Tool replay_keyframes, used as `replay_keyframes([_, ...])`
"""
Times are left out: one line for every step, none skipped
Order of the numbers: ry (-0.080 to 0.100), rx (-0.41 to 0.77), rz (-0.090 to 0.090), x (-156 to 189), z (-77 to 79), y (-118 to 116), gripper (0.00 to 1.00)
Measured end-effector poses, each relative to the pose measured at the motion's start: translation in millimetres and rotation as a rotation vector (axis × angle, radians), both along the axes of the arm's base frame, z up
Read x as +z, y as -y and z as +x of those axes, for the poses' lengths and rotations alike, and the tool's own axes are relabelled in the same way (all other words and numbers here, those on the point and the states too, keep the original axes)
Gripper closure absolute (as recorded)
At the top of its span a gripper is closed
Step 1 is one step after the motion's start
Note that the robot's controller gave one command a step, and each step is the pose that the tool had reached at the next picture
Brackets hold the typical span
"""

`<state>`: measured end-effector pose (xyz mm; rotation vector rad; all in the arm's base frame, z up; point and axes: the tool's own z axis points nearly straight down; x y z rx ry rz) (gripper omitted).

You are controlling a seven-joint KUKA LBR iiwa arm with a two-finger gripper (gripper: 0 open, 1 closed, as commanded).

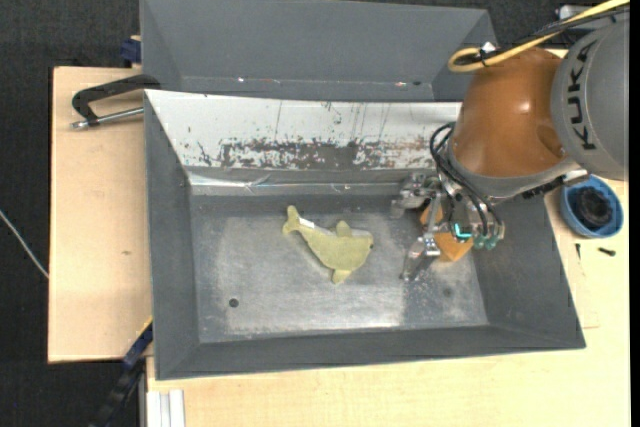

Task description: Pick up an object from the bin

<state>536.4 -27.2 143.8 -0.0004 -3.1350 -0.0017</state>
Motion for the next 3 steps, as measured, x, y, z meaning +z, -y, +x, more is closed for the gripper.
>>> replay_keyframes([0.012,-0.076,0.001,-73.1,23.1,-66.9,0.0])
replay_keyframes([0.02,-0.079,0.001,-68.7,25.6,-64.3,1.0])
replay_keyframes([0.022,0.091,-0.001,95.4,13.0,-39.1,1.0])
